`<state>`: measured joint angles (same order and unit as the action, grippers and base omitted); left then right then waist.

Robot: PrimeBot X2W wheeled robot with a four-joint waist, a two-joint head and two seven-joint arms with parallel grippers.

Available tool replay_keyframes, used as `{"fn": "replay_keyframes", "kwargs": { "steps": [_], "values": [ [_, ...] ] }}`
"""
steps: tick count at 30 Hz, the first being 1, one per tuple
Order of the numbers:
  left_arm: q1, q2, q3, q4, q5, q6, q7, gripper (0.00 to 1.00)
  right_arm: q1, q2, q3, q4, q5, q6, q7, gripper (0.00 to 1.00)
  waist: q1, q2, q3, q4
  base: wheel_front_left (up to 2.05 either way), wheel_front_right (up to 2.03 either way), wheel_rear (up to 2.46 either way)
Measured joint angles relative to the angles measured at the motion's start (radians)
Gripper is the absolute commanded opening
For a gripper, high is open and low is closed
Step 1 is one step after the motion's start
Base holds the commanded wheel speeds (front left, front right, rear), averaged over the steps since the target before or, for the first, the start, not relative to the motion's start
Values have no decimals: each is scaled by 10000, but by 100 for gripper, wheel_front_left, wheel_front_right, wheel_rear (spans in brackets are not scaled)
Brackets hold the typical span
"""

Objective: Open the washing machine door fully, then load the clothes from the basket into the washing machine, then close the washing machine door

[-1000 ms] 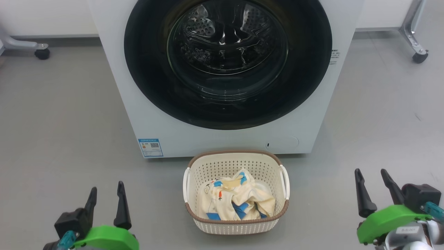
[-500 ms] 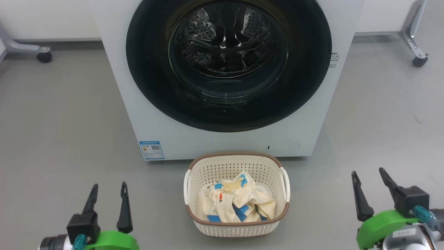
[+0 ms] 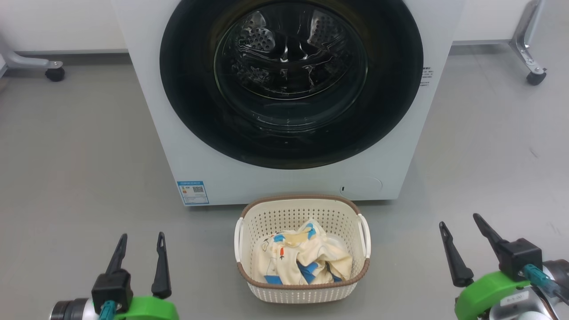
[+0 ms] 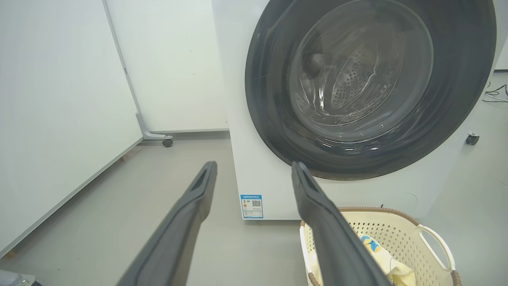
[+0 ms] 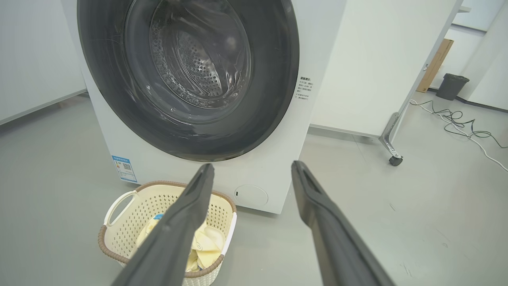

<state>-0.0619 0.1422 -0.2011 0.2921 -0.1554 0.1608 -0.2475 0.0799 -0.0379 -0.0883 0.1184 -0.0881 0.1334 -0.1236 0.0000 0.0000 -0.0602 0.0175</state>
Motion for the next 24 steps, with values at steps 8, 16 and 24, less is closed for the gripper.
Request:
{"fn": "replay_keyframes", "kwargs": {
  "steps": [8,16,24],
  "values": [
    [-9,21,-21,10,-13,42,0,100,0,0,-25,0,0,0,0,100,0,0,3,-35,0,0,0],
    [-119,50,-92,17,-36,77,0,100,0,0,-31,0,48,0,-10,100,0,0,30,-48,13,16,-29],
    [-166,186,-234,17,-42,88,0,100,-1,12,-33,0,65,0,-10,100,0,0,87,-46,74,74,-147]
  ]
}}
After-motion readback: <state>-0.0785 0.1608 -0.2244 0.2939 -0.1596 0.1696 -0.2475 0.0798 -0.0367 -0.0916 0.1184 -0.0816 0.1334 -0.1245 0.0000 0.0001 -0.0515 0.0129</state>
